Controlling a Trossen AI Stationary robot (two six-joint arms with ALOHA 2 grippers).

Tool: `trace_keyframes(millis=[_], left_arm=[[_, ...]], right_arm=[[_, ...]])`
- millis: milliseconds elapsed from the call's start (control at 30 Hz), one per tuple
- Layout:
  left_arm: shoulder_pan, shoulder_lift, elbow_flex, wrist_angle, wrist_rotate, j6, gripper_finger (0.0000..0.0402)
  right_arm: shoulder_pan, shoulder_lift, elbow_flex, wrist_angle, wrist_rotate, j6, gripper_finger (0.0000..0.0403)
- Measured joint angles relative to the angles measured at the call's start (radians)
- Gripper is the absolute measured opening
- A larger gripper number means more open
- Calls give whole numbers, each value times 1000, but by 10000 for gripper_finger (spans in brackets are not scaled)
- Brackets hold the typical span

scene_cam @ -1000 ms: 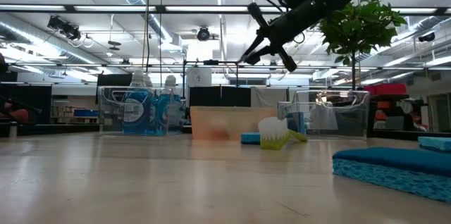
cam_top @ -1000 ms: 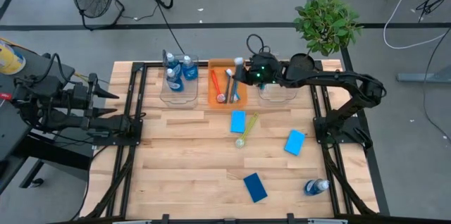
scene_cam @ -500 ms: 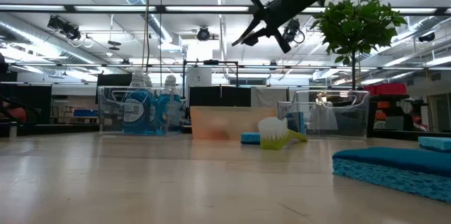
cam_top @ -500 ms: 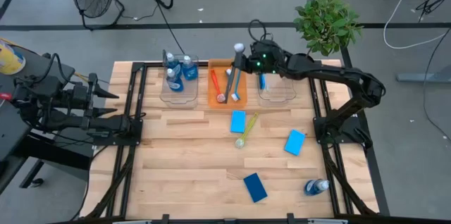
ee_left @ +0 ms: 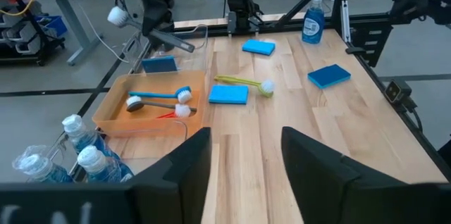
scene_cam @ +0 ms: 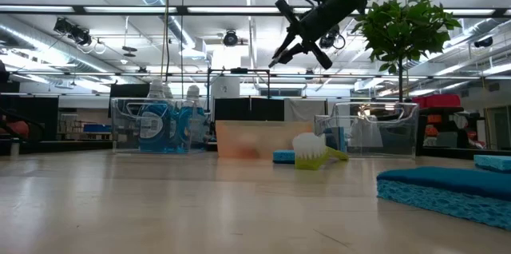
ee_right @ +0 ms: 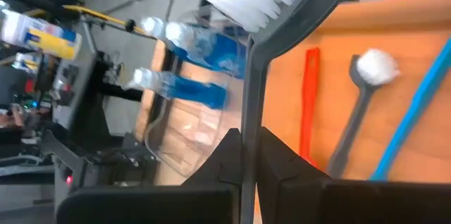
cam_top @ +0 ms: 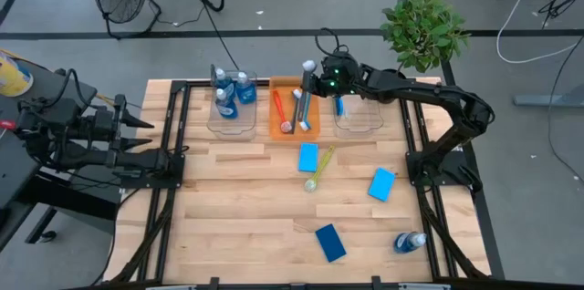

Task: Pick & Place Kitchen Sink Supplies
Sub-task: Put the gray dish brush into the orange bin

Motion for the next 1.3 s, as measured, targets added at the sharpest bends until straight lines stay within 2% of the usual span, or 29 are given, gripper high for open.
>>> trace_keyframes(millis=[400,633,833,1167,1300], left_arm=[[0,0,0,0,0,0,65],[0,0,0,0,0,0,10],[0,0,0,0,1,-1,12],[0,0,0,0,36,-1,4],[0,0,0,0,36,-1,15]], right_arm=[[1,28,1,17,-15,-9,11],[2,29,72,-8,-15,-76,11],[2,29,126,-82,3,-140,11],[2,29,131,-89,2,-186,11],[0,29,131,-89,-4,-206,11]])
